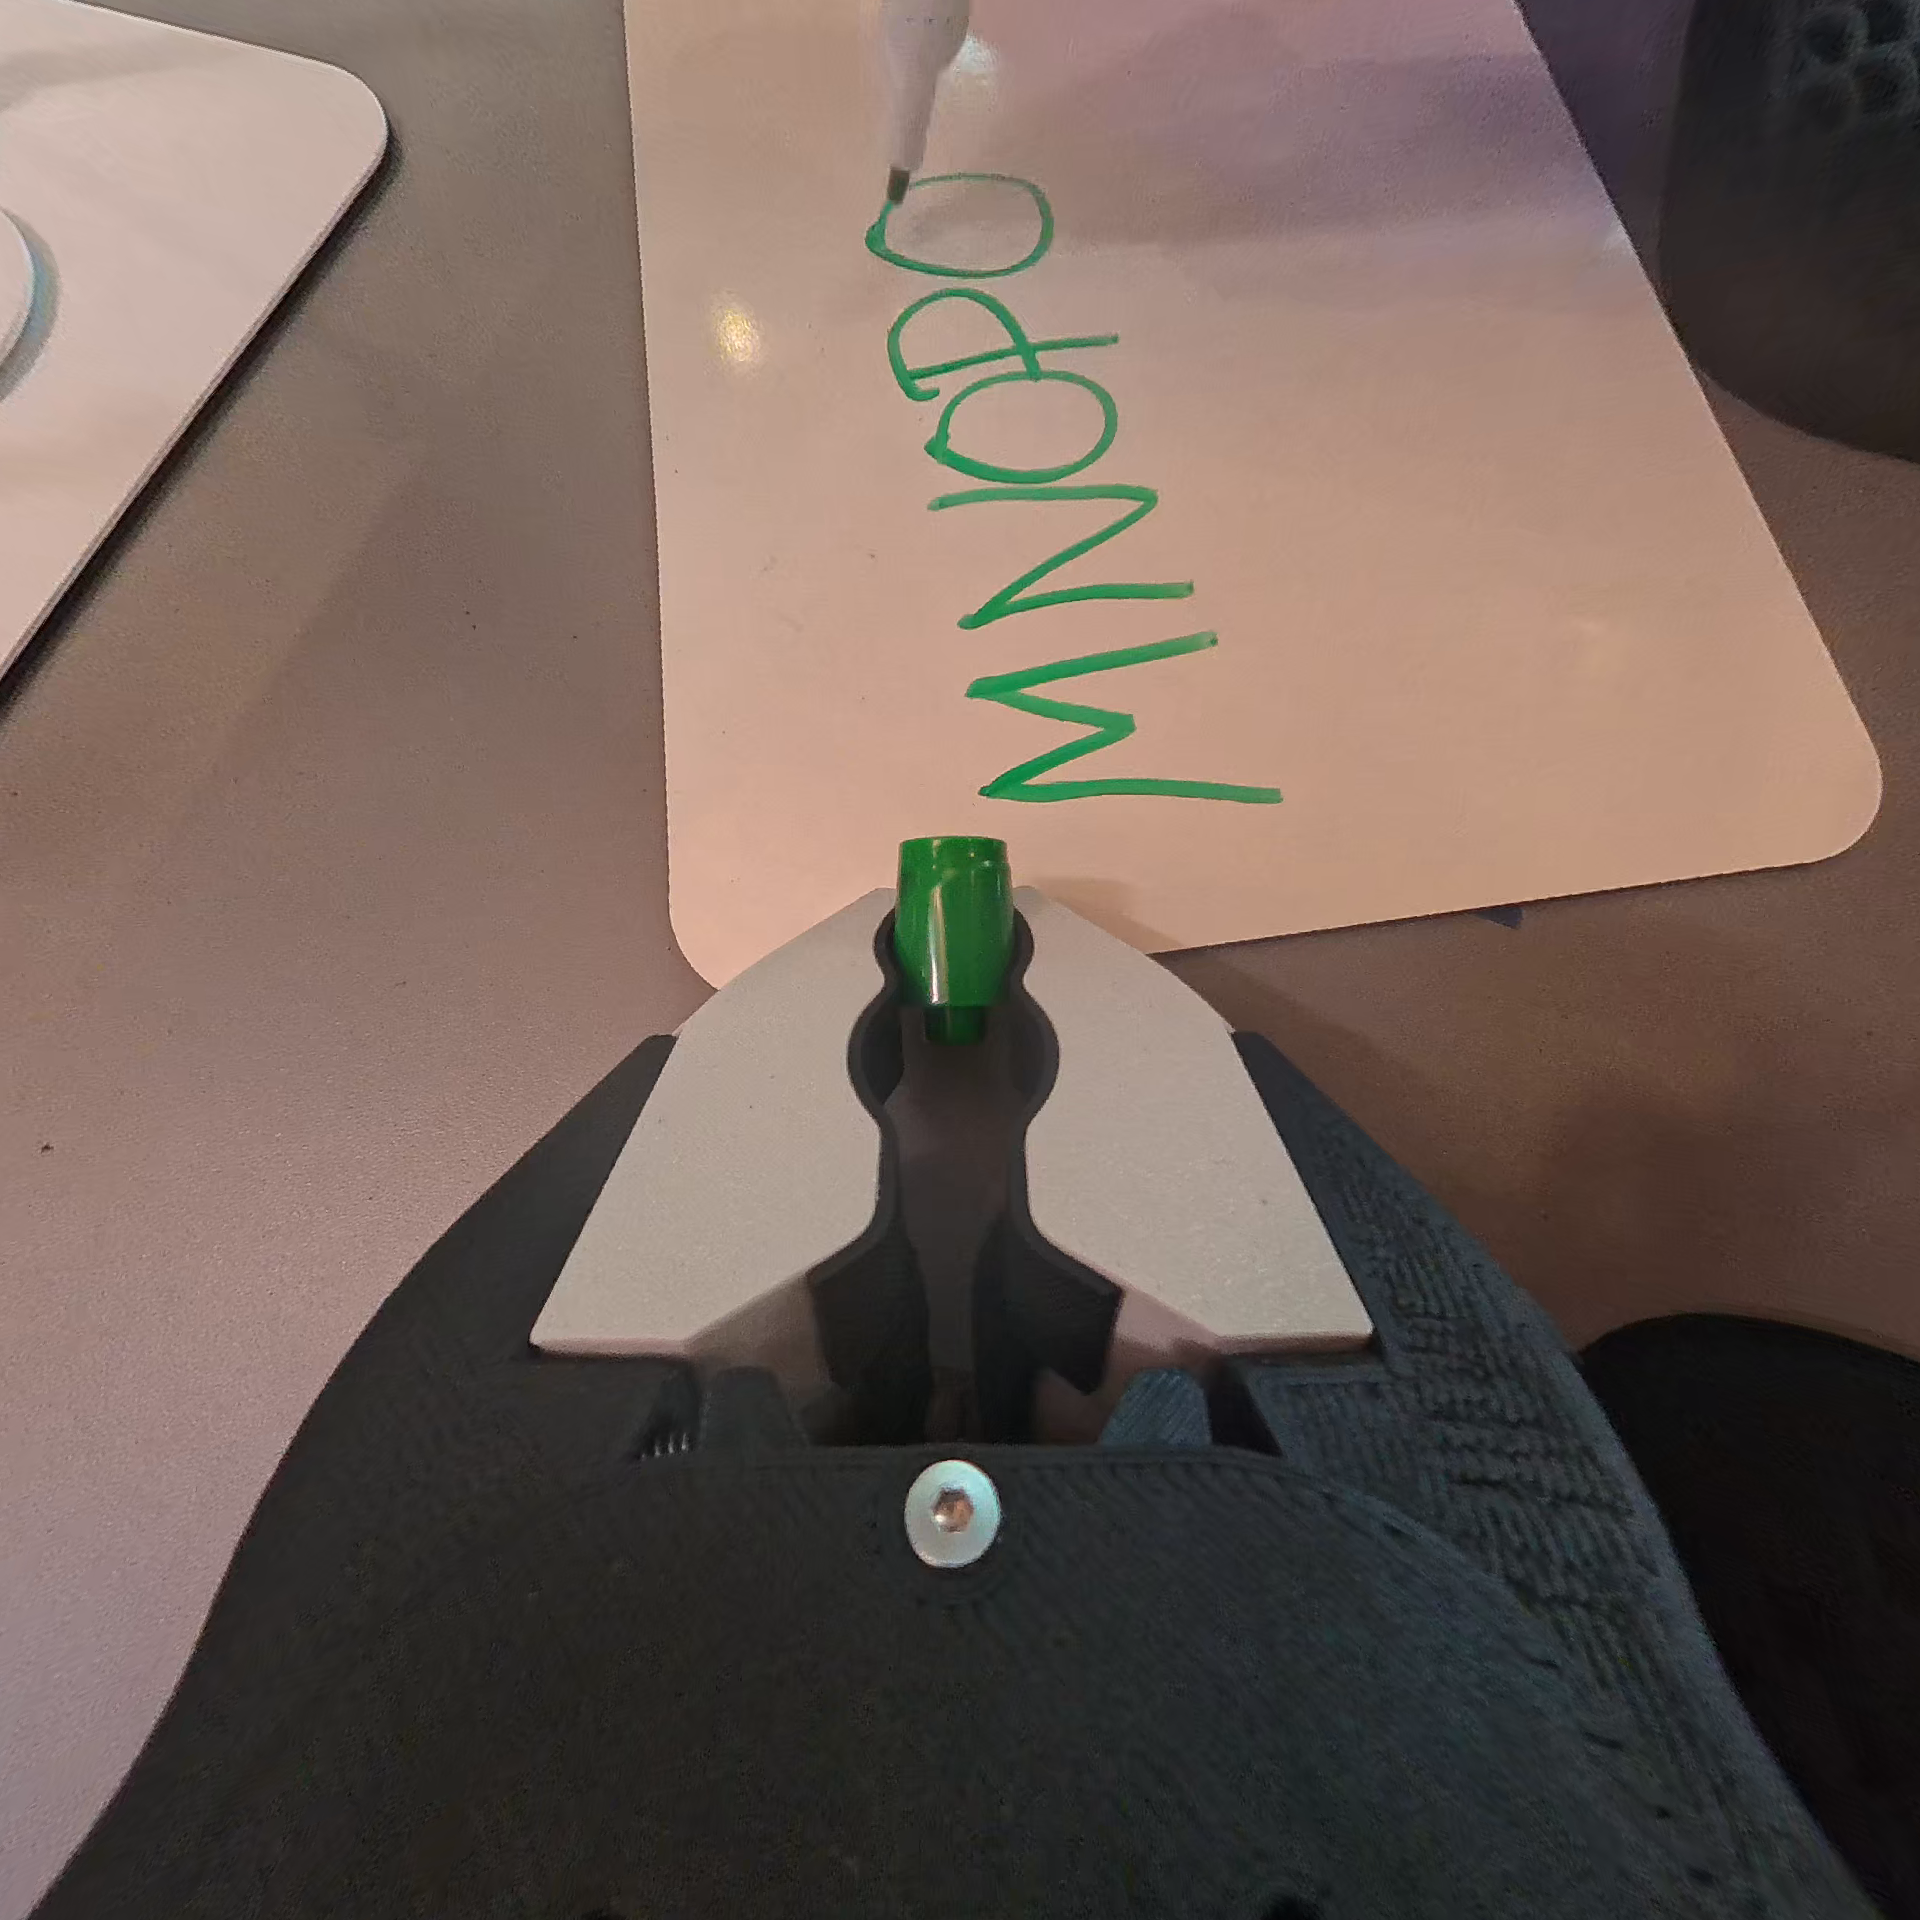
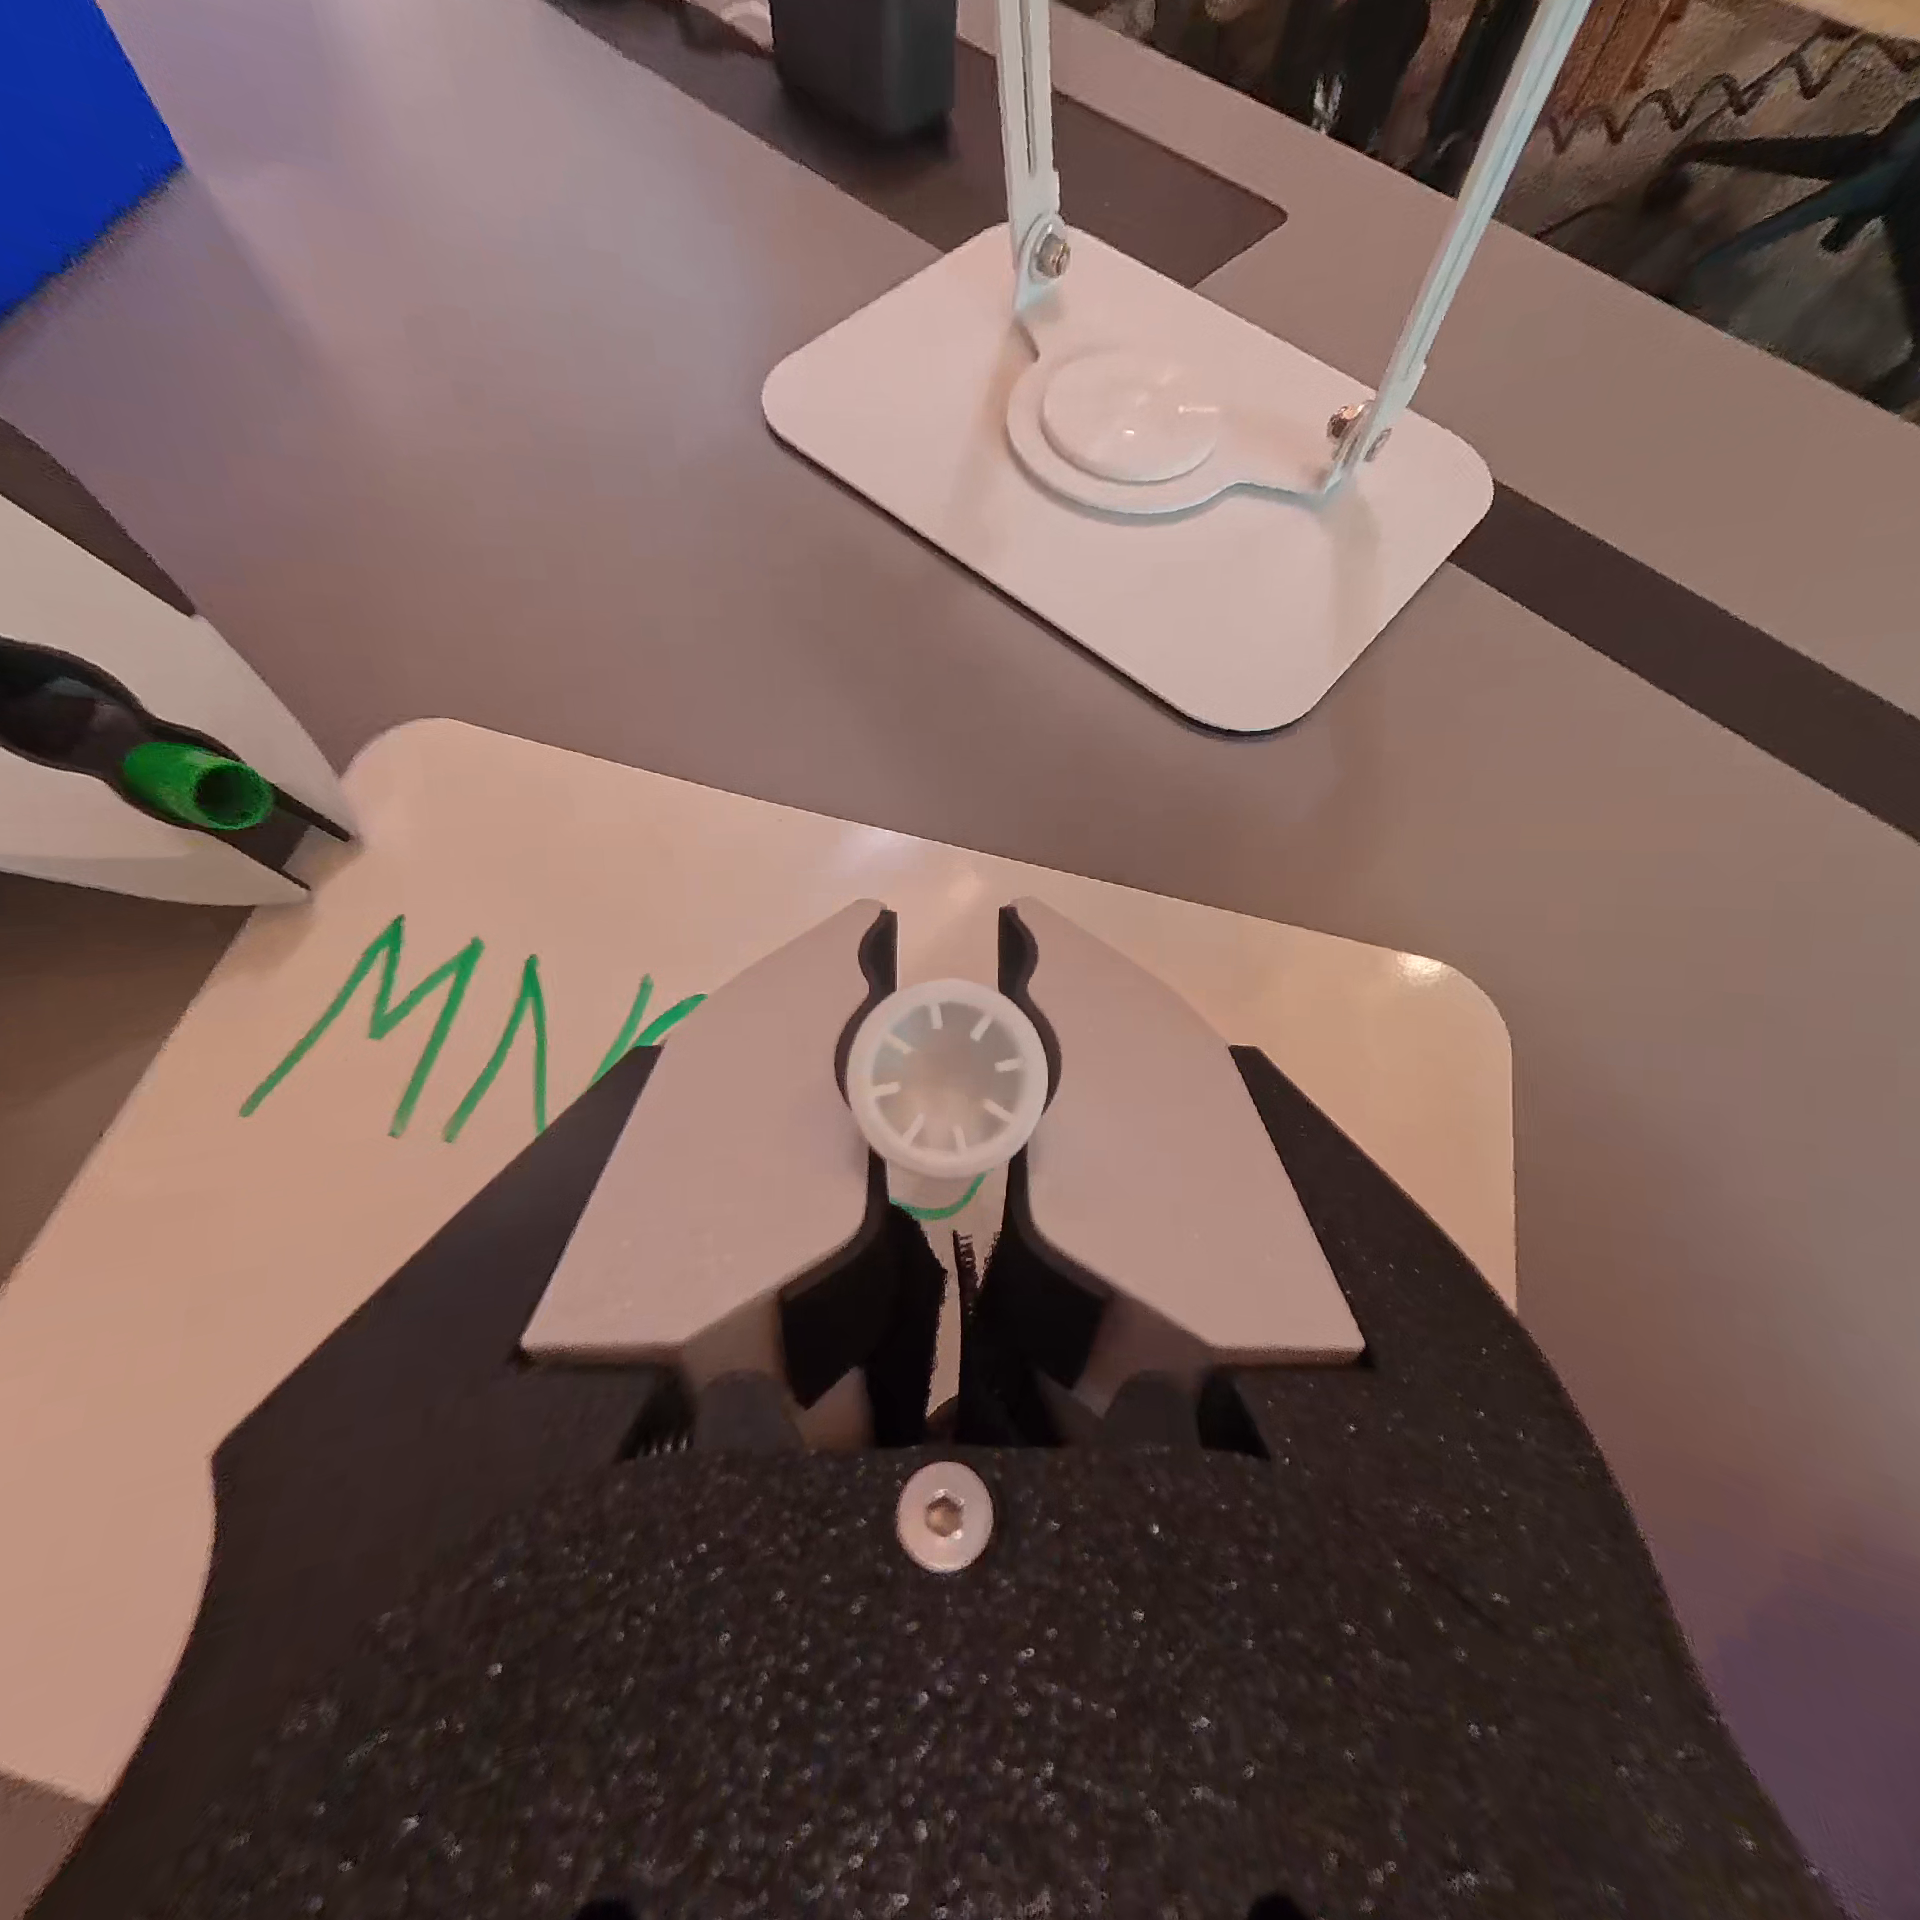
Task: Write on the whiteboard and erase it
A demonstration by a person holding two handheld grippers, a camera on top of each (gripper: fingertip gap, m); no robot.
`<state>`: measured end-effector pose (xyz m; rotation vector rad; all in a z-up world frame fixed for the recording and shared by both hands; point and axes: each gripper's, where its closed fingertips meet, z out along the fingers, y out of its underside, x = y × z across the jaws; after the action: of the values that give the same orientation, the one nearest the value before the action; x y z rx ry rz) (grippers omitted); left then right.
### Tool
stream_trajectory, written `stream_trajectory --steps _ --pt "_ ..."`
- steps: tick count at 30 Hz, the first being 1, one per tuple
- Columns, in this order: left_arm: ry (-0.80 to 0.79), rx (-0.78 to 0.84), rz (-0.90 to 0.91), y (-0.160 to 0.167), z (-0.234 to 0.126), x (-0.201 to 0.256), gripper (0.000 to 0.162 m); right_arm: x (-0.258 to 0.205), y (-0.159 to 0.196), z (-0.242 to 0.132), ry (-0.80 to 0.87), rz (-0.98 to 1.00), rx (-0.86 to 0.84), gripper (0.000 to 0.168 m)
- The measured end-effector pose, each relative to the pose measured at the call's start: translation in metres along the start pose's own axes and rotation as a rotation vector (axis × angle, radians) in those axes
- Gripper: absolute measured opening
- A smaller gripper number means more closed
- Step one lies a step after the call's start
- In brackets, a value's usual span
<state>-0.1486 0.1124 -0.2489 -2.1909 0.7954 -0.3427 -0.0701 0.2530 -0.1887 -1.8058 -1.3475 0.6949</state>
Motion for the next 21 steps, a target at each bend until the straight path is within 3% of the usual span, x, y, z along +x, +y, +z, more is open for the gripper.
stream_trajectory --steps 8,13,16,21 --pt "-0.001 -0.001 0.0 0.0 0.0 0.0 0.016 0.014 0.028 -0.021 0.026 0.035 -0.125 0.019" --pt "-0.001 -0.001 0.001 0.0 0.0 0.0 0.016 0.022 0.006 -0.008 0.044 0.021 -0.023 0.019" --pt "0.0 0.0 0.0 0.0 0.0 0.0 0.016 0.025 0.012 0.0 0.045 0.028 -0.046 0.019" --pt "-0.002 0.0 -0.004 0.0 0.0 -0.001 0.016 0.022 0.031 -0.024 0.018 0.048 -0.155 0.019"
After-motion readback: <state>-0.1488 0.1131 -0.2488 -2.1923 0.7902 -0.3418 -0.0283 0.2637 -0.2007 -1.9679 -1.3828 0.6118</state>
